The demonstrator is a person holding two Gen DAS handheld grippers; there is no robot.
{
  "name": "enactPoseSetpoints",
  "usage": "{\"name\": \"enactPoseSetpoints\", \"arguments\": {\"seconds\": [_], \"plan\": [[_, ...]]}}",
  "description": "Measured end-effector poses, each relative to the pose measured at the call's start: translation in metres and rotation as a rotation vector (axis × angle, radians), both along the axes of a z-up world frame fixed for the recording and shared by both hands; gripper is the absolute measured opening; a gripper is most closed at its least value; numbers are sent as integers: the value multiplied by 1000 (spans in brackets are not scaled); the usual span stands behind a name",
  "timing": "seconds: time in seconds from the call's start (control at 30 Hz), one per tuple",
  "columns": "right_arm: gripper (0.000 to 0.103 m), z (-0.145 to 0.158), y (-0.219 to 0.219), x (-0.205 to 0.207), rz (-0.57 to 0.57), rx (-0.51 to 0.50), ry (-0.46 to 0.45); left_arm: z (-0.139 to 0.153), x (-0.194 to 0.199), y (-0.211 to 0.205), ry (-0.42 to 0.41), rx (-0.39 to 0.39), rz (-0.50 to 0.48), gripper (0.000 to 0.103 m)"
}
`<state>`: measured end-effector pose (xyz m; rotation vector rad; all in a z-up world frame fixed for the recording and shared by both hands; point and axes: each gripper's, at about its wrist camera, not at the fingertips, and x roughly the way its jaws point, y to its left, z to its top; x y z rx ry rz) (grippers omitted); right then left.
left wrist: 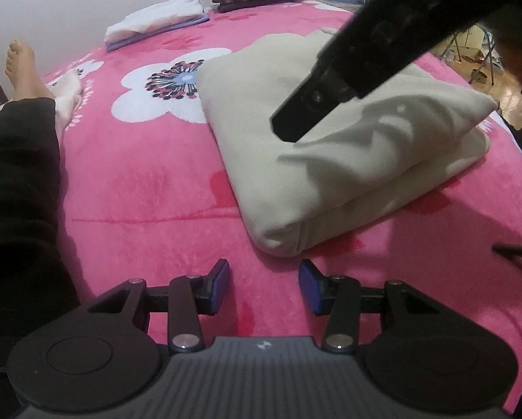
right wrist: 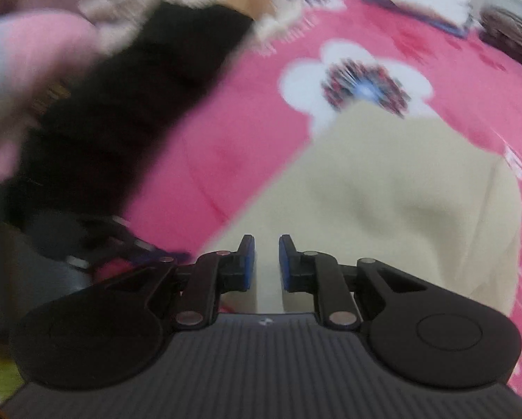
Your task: Fold clothes
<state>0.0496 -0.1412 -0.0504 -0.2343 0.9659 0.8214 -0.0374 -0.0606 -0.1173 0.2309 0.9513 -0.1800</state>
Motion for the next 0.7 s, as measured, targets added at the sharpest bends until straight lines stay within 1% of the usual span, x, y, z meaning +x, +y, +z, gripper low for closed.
{"name": "enactPoseSetpoints", "arguments": {"seconds": [0.03,0.1,0.2,0.33,0.4,0.43,0.47,0.53,0.6,0.7], "plan": [[13,-1,2,-4,22,0,6,0,0,0,1,1,1,46],[13,-31,11,-12,61,-117,13,-1,0,0,2,5,3,46],[13,-42,12,-16,61,-115,-9,-3,3,1,3,12,9,46],[13,-30,14,-19,53,-119,-32,-2,2,2,-6,8,15,46],[13,-15,12,-26,36,-81,-43,-2,2,2,-11,8,16,46],[13,-12,13,-27,39,-58,-46,-1,3,3,-10,6,19,46],[13,-15,14,-29,38,-61,-44,-1,4,3,-9,3,21,46],[13,-35,19,-30,25,-124,-51,1,4,4,-11,0,28,46],[13,-43,18,-33,-2,-109,-64,3,2,7,-18,-5,34,46],[13,-30,14,-34,-38,-100,-51,11,-1,13,-47,-29,52,46]]}}
